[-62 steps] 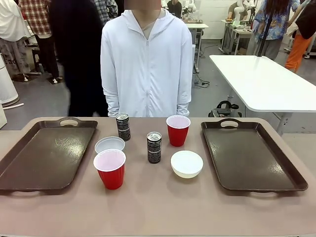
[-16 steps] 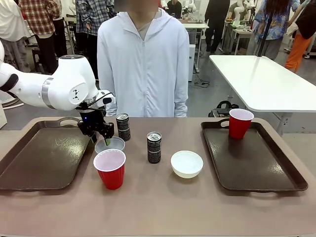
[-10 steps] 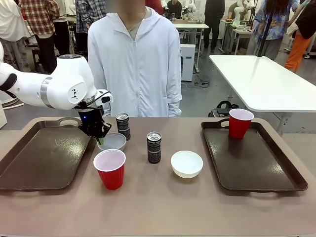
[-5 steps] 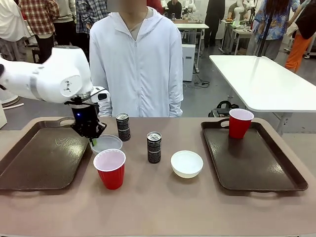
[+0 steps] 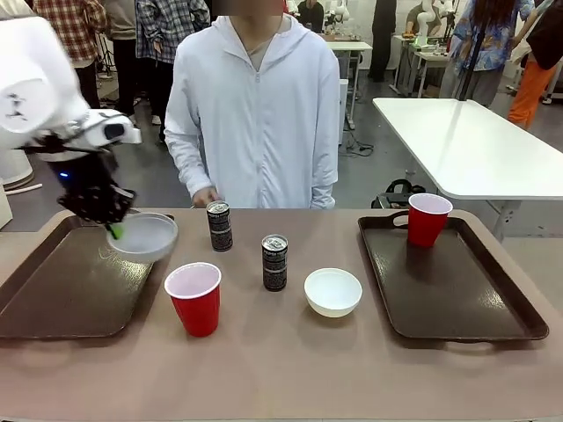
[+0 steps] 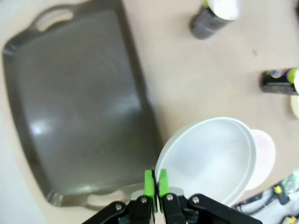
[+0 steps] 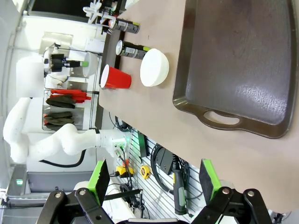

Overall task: Prepare tableware on both trays.
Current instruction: Pick up a Picnic Bowl from the table and place it on a Handle tray.

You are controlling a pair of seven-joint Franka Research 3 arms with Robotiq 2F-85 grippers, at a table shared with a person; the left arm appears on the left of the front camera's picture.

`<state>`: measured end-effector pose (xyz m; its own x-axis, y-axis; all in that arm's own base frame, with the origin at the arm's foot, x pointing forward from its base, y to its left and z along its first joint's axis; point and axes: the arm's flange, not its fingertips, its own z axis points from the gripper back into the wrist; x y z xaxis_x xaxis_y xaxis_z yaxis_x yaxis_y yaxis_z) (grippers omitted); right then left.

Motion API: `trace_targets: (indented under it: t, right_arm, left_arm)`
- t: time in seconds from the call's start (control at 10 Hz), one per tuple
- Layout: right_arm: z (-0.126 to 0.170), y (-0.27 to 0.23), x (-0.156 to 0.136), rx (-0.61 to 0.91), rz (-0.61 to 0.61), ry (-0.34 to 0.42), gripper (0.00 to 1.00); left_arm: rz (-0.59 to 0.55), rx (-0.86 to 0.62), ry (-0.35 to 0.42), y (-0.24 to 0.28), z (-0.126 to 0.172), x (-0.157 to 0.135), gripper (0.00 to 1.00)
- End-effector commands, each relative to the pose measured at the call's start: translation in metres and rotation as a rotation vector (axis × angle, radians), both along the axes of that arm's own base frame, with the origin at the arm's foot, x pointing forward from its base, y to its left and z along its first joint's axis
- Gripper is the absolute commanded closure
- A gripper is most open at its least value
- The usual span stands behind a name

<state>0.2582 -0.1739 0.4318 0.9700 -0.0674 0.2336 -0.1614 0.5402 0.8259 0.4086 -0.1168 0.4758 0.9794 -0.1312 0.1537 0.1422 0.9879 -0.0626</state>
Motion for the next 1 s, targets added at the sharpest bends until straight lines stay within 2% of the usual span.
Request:
trace_targets:
  t: [0.0,0.4,0.7,0.8,0.9]
  right_arm:
    - [0.000,-0.001,0.000,0.012,0.002,-0.009,0.00]
    - [0.000,-0.001,0.000,0.012,0.002,-0.009,0.00]
    - [0.000,-0.001,0.000,0.012,0.002,-0.009,0.00]
    - [0.000,-0.001,0.000,0.012,0.002,-0.009,0.00]
    - [0.000,-0.001,0.000,0.012,0.002,-0.009,0.00]
  left_arm:
    - [0.052,-0.044,-0.012,0.048,-0.011,0.014,1.00]
    - [0.145,-0.089,-0.033,0.116,0.002,0.014,1.00]
    - [0.148,-0.064,-0.008,0.114,-0.001,0.015,1.00]
    - [0.163,-0.070,-0.010,0.120,0.000,0.016,0.96]
    - [0.164,-0.072,0.021,0.131,-0.021,0.025,0.96]
